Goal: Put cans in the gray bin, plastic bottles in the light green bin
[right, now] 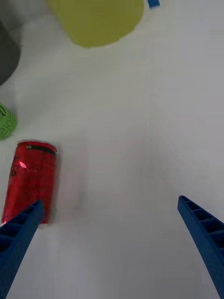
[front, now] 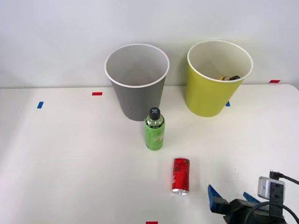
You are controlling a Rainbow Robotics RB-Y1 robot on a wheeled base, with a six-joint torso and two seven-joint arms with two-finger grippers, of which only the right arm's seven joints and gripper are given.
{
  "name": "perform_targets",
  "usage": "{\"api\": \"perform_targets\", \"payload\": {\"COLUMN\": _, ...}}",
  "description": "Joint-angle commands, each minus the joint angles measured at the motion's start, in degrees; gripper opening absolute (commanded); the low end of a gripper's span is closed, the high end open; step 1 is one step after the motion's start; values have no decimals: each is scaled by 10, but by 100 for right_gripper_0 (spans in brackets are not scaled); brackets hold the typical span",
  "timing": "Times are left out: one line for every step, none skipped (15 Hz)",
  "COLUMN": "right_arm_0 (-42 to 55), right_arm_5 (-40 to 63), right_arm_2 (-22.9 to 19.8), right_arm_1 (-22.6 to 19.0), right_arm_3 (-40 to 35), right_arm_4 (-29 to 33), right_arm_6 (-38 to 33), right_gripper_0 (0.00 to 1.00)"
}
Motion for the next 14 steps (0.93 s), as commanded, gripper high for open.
{"api": "perform_targets", "payload": {"right_arm_0": -85, "right_arm_5": 143, "right_arm_2": 8, "right_arm_1": -3, "right_arm_3": -22, "right_arm_4": 23, "right_arm_6": -116, "right_gripper_0": 100}}
{"api": "perform_targets", "payload": {"right_arm_0": -114, "right_arm_5": 183, "right_arm_2": 12, "right_arm_1": -7, "right_arm_3": -22, "right_arm_4": 28, "right_arm_6": -133, "right_gripper_0": 100}}
{"api": "perform_targets", "payload": {"right_arm_0": -145, "right_arm_5": 220, "right_arm_2": 20, "right_arm_1": -9, "right_arm_3": -22, "right_arm_4": 31, "right_arm_6": -147, "right_gripper_0": 100}}
{"api": "perform_targets", "payload": {"right_arm_0": -176, "right_arm_5": 246, "right_arm_2": 27, "right_arm_1": -13, "right_arm_3": -22, "right_arm_4": 37, "right_arm_6": -149, "right_gripper_0": 100}}
{"api": "perform_targets", "payload": {"right_arm_0": -201, "right_arm_5": 266, "right_arm_2": 32, "right_arm_1": -19, "right_arm_3": -22, "right_arm_4": 40, "right_arm_6": -144, "right_gripper_0": 100}}
{"api": "perform_targets", "payload": {"right_arm_0": -223, "right_arm_5": 283, "right_arm_2": 48, "right_arm_1": -29, "right_arm_3": -22, "right_arm_4": 52, "right_arm_6": -142, "right_gripper_0": 100}}
{"api": "perform_targets", "payload": {"right_arm_0": -248, "right_arm_5": 285, "right_arm_2": 73, "right_arm_1": -43, "right_arm_3": -22, "right_arm_4": 74, "right_arm_6": -147, "right_gripper_0": 100}}
{"api": "perform_targets", "payload": {"right_arm_0": -267, "right_arm_5": 285, "right_arm_2": 87, "right_arm_1": -51, "right_arm_3": -22, "right_arm_4": 87, "right_arm_6": -147, "right_gripper_0": 100}}
{"api": "perform_targets", "payload": {"right_arm_0": -289, "right_arm_5": 285, "right_arm_2": 100, "right_arm_1": -58, "right_arm_3": -9, "right_arm_4": 97, "right_arm_6": -147, "right_gripper_0": 100}}
{"api": "perform_targets", "payload": {"right_arm_0": -319, "right_arm_5": 290, "right_arm_2": 108, "right_arm_1": -65, "right_arm_3": 8, "right_arm_4": 99, "right_arm_6": -147, "right_gripper_0": 100}}
{"api": "perform_targets", "payload": {"right_arm_0": -337, "right_arm_5": 313, "right_arm_2": 110, "right_arm_1": -71, "right_arm_3": 10, "right_arm_4": 103, "right_arm_6": -148, "right_gripper_0": 100}}
{"api": "perform_targets", "payload": {"right_arm_0": -353, "right_arm_5": 343, "right_arm_2": 111, "right_arm_1": -75, "right_arm_3": 8, "right_arm_4": 103, "right_arm_6": -147, "right_gripper_0": 100}}
{"api": "perform_targets", "payload": {"right_arm_0": -371, "right_arm_5": 371, "right_arm_2": 114, "right_arm_1": -78, "right_arm_3": 9, "right_arm_4": 103, "right_arm_6": -148, "right_gripper_0": 100}}
{"api": "perform_targets", "payload": {"right_arm_0": -376, "right_arm_5": 380, "right_arm_2": 117, "right_arm_1": -80, "right_arm_3": 8, "right_arm_4": 100, "right_arm_6": -150, "right_gripper_0": 100}}
